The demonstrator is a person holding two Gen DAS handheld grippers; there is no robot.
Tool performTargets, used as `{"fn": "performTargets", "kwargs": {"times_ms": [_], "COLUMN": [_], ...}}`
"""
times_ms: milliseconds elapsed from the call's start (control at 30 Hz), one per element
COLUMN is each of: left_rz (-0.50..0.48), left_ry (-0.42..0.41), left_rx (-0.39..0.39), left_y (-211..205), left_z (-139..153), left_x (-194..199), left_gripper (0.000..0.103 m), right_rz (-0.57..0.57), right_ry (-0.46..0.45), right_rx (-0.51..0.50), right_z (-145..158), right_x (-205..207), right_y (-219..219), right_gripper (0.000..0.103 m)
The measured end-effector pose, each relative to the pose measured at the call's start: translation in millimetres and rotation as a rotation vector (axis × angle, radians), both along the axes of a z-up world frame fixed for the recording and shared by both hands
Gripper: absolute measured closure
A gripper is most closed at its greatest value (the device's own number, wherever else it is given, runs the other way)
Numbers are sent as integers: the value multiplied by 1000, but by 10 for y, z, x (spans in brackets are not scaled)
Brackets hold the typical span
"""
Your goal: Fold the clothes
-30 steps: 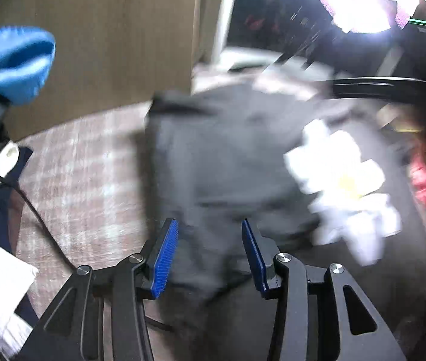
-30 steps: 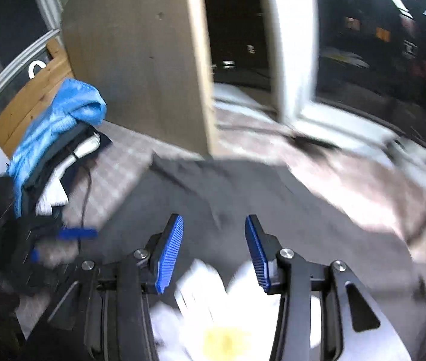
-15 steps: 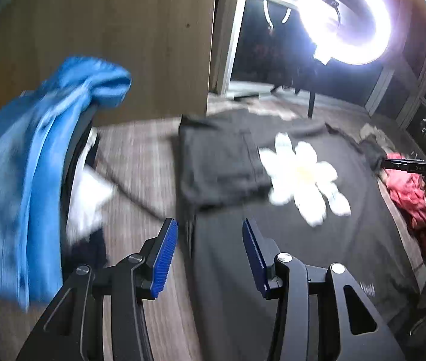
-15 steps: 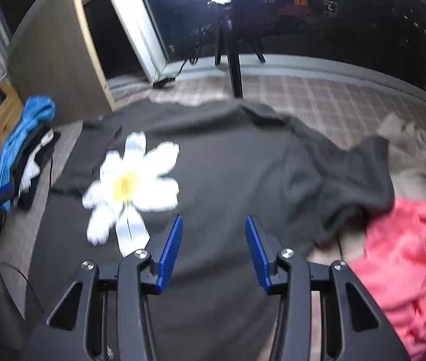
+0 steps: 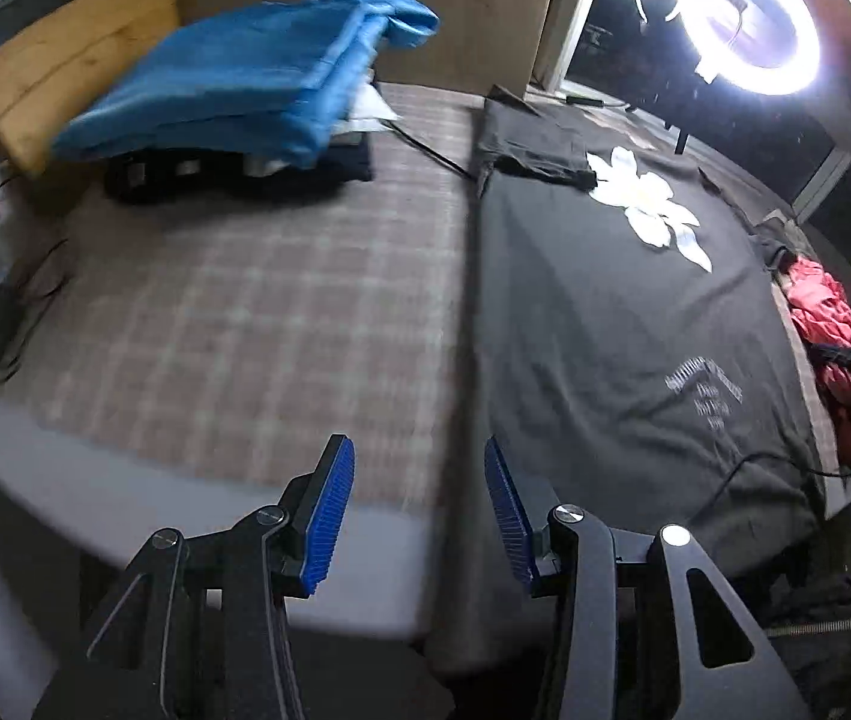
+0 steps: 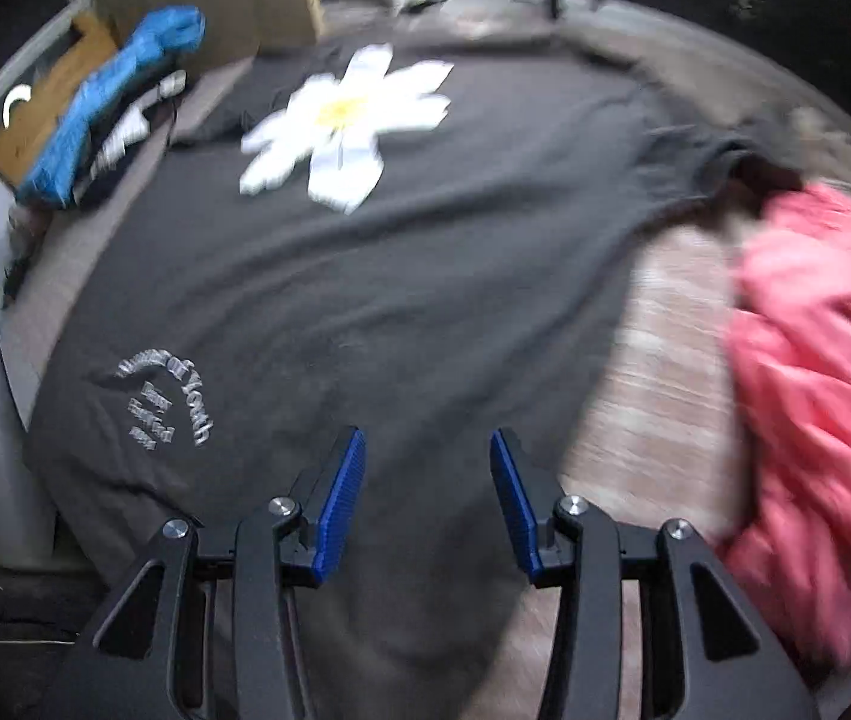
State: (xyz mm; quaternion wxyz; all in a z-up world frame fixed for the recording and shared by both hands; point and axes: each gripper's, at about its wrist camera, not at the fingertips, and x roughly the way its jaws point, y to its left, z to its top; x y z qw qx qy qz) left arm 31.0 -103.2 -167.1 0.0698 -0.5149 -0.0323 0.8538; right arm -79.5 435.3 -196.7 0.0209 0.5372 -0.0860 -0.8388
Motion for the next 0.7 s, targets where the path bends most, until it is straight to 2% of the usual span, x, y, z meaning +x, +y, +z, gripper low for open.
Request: {"fn": "performTargets", "kwargs": {"times_ms": [67, 133, 233, 367, 500, 600, 700], "left_rz": [-8, -36, -98, -171, -251, -283, -278], "left_ry": [5, 5, 5, -70, -143, -165, -154], "left_rx": [-12, -10, 26, 64, 39, 28, 31], "left_y": [-43, -35, 27, 149, 296, 340, 318], "left_z": [53, 38, -80, -380, -653, -754, -739], "left_x": [137, 190, 171, 142, 220, 296, 371], "left_gripper": [57, 57, 57, 57, 57, 57, 57], "right_rz": [-50, -101, -172, -244, -280, -314, -319], "right_ry": [46, 57, 21, -58, -140, -139, -102], "right_rx": [0, 16, 20, -1, 57, 44, 48], "right_z": [225, 315, 164, -176, -491, -504, -299], "right_x": [222, 474, 847, 1282, 1603, 1733, 1731], "right_y": [124, 207, 171, 26, -193, -269, -353], "right_gripper": [60, 60, 60, 60, 60, 60, 60]}}
